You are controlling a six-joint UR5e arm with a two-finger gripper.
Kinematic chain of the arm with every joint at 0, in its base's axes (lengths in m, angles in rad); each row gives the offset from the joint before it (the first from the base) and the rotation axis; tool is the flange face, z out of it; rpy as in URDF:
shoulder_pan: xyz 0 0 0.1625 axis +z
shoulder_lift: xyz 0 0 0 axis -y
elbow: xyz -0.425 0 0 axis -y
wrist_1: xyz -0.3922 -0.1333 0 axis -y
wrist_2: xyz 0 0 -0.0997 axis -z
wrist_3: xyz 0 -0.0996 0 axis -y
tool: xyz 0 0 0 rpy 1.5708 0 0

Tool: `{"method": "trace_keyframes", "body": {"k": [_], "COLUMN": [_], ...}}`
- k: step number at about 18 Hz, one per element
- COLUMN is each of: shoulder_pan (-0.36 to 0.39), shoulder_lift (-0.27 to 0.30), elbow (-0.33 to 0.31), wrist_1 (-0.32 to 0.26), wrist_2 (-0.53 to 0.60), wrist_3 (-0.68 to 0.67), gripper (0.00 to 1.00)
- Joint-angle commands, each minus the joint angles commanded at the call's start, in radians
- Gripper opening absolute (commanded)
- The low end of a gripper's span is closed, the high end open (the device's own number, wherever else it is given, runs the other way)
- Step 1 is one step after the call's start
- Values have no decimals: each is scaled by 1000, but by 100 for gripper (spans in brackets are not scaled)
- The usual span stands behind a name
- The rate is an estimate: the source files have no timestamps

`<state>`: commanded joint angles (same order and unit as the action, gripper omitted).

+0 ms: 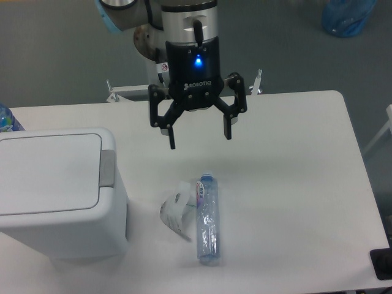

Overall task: Open the trash can
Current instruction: 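Move the open gripper over the table toward the white trash can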

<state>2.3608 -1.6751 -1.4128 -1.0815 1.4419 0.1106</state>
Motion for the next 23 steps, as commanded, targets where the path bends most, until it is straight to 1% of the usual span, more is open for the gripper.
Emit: {"method": "trace_keyframes", "body": {"k": [3, 7, 11, 23], "shoulder_pan": [-12, -28, -46, -104], "shoulder_lift": [-12, -20, -20, -49], "elbow": [0, -11, -40, -54], "wrist_1": [2, 2, 2, 2], "wrist_2": [2, 3, 3, 5], "wrist_3": [-46, -46, -46, -48], "gripper": [100, 100, 100, 100]}}
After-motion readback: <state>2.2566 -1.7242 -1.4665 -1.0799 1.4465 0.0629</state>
